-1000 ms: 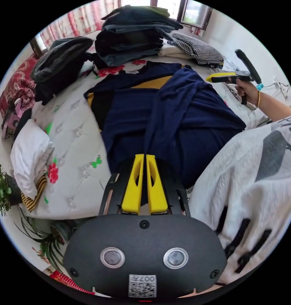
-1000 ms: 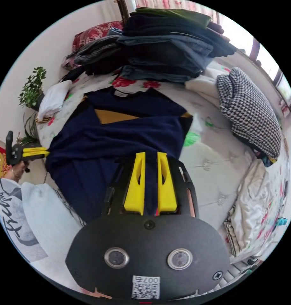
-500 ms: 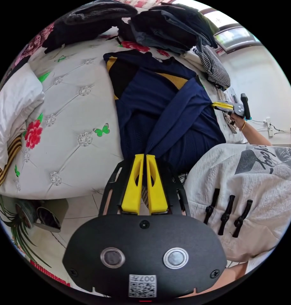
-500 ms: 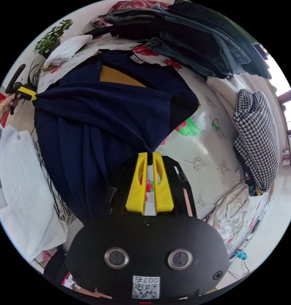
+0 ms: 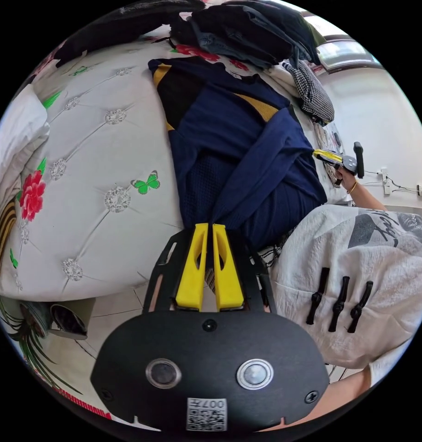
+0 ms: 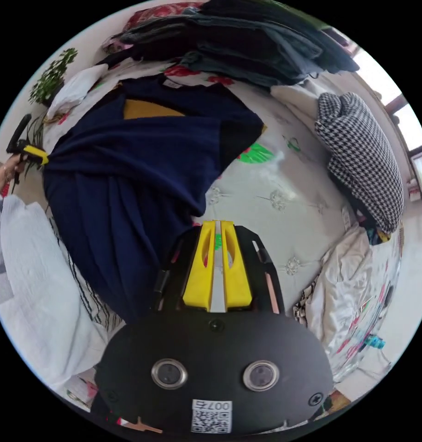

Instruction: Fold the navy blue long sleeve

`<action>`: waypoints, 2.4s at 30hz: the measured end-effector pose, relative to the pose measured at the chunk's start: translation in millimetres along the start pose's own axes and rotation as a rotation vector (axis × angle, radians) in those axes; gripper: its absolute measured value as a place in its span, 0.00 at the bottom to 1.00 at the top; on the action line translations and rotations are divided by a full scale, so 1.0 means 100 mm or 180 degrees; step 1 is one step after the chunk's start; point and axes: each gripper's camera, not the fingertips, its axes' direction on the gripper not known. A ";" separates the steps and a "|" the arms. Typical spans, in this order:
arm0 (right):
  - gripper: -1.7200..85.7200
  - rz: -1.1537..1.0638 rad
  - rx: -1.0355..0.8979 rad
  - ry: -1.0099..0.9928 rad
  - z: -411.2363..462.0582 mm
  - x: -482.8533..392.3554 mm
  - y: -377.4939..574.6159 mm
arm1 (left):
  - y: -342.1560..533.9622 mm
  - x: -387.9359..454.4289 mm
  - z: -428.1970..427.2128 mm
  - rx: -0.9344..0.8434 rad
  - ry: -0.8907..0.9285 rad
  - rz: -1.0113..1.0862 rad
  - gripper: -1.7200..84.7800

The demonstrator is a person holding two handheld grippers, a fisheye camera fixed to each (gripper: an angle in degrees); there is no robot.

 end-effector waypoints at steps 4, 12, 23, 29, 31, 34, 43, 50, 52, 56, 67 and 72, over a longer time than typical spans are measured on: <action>0.02 0.0277 0.0370 -0.0166 -0.22 0.24 0.03 | -0.02 0.03 -0.01 -0.0045 -0.0101 0.0106 0.06; 0.03 0.0673 0.0670 -0.0593 -0.24 0.69 -0.63 | -0.01 0.34 -0.26 0.0350 -0.0610 0.0216 0.06; 0.03 0.0522 0.0382 -0.0012 0.17 0.86 -1.17 | -1.08 0.44 0.44 0.0381 -0.1147 0.0078 0.03; 0.02 0.0419 0.0394 0.0297 0.17 1.12 -1.39 | -1.38 0.39 0.49 0.0289 -0.1088 0.0031 0.01; 0.02 0.0513 0.0368 0.0256 0.14 1.21 -1.41 | -1.36 0.36 0.48 0.0331 -0.1003 0.0006 0.01; 0.03 0.0808 0.0326 -0.0012 0.00 1.38 -1.25 | -1.16 0.35 0.43 0.0483 -0.0905 -0.0181 0.03; 0.05 0.1053 0.0722 -0.1171 -0.74 1.55 1.02 | 0.61 0.37 0.28 0.0933 -0.0769 -0.0877 0.10; 0.08 0.1366 -0.0260 -0.1689 -0.62 1.29 2.53 | 1.23 0.24 0.66 0.0562 -0.0440 -0.1049 0.15; 0.09 0.1396 -0.0375 -0.1755 -0.49 1.23 2.63 | 1.10 0.26 0.74 0.0651 -0.0319 -0.0793 0.16; 0.08 0.1379 -0.0640 -0.1878 -0.16 1.15 2.48 | 0.67 0.16 1.06 0.0107 -0.0239 -0.0616 0.15; 0.02 0.1113 0.0650 -0.3114 -1.11 1.97 2.25 | 0.49 0.52 0.00 0.0668 0.0365 0.0051 0.03; 0.03 0.1652 0.1139 -0.2769 -1.42 2.52 2.08 | 0.17 0.32 -0.28 0.1141 0.0339 -0.0303 0.06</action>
